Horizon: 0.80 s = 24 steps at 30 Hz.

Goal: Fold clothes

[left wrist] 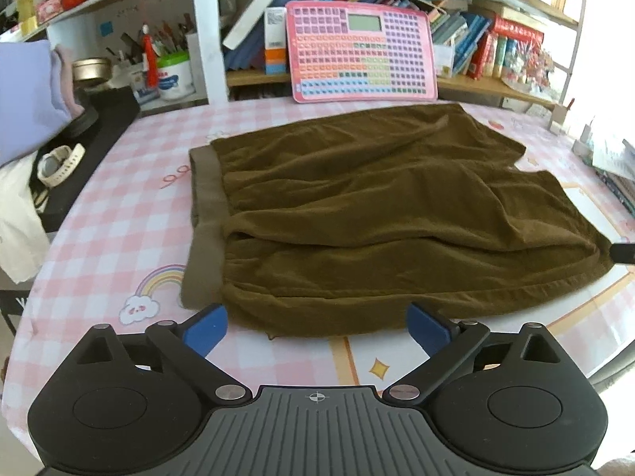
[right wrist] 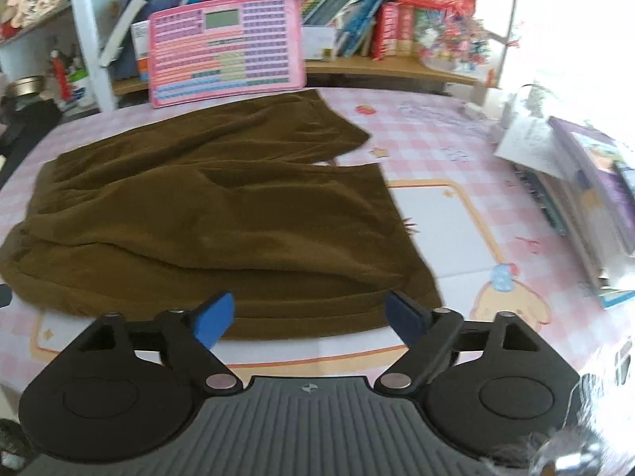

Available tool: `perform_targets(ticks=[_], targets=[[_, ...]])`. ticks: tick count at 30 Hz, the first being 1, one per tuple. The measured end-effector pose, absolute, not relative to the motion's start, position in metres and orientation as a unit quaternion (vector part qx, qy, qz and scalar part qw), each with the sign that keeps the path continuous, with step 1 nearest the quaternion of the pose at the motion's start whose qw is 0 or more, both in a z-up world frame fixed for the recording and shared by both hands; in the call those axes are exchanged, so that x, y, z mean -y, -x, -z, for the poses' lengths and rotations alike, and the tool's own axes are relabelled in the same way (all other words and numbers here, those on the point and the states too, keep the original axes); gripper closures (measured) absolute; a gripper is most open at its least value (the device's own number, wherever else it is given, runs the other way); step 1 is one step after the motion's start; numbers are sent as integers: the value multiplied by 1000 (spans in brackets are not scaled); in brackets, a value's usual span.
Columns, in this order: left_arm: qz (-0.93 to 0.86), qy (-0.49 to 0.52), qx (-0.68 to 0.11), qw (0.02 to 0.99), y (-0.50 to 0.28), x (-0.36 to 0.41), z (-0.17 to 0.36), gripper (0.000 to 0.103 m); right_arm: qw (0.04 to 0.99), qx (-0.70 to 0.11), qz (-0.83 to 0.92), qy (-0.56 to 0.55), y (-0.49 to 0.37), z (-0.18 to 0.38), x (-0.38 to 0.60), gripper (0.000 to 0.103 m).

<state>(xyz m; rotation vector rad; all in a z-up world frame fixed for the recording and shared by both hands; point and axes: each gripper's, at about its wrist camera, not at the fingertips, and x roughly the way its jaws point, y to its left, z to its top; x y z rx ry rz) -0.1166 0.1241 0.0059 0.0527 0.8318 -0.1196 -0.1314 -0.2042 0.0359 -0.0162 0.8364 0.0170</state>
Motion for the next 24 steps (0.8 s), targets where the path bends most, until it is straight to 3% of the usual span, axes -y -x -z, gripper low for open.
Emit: perform_targets(ticks=[9,24], targets=[[93,-14,-415,905,105,-121,-6,4,903,-427,-39,19,108,-44,214,4],[47,-3,-446,894,52,-92,0,4,875,-463,-132,45,51,-30,221,2]])
